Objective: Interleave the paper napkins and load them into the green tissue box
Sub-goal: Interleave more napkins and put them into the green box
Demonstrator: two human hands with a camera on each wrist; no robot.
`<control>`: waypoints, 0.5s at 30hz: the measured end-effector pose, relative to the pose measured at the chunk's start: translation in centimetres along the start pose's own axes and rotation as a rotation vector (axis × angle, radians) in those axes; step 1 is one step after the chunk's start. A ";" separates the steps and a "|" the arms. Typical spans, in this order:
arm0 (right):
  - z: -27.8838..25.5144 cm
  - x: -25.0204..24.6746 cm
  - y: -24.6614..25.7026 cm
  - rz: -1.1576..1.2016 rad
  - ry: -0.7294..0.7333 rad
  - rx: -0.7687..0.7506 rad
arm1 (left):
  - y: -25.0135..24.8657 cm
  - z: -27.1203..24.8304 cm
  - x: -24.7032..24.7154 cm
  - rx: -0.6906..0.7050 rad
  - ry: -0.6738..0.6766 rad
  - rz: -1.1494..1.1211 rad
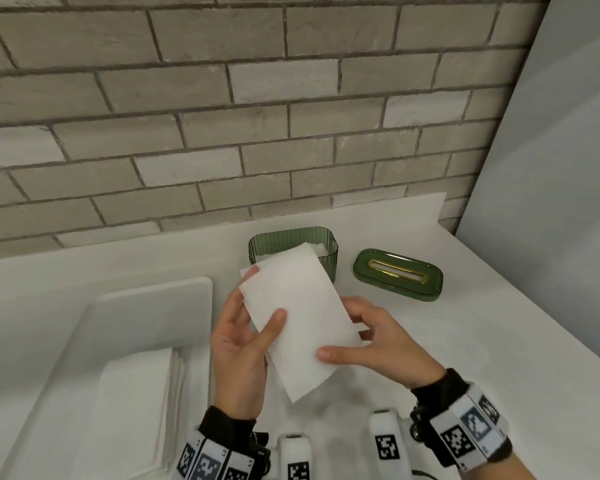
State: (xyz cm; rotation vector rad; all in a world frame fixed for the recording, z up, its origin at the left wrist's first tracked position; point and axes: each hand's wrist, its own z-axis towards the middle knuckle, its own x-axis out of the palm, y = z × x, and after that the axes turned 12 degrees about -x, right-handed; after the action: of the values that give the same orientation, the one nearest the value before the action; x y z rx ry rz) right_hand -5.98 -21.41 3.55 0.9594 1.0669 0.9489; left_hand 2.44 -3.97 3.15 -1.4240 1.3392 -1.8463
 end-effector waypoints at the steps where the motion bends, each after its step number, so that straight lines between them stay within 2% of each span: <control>1: 0.0 -0.3 -0.2 0.057 0.053 0.025 | 0.4 0.0 -0.3 -0.010 0.007 0.002; 3: -0.1 -1.0 -0.6 0.101 0.033 0.042 | 1.0 0.0 -1.1 -0.028 0.004 0.025; 6: 0.1 -2.6 -1.3 0.113 -0.112 -0.014 | 1.2 0.7 -2.5 -0.077 -0.041 0.194; 9: 0.6 -3.2 -2.1 0.181 -0.206 -0.035 | 1.2 2.0 -2.9 -0.204 0.047 0.419; 12: 0.8 -2.5 -3.6 0.116 -0.224 0.038 | 2.4 3.2 -3.0 -0.277 0.073 0.493; 15: 0.6 -1.5 -6.0 0.086 -0.243 0.174 | 4.4 3.8 -3.7 -0.467 0.139 0.557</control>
State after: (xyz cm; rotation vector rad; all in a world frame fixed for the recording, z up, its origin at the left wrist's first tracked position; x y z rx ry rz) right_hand -4.84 -24.70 -1.64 1.2396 0.9178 0.7935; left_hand 6.42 -4.47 -2.55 -0.9711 2.0820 -1.3324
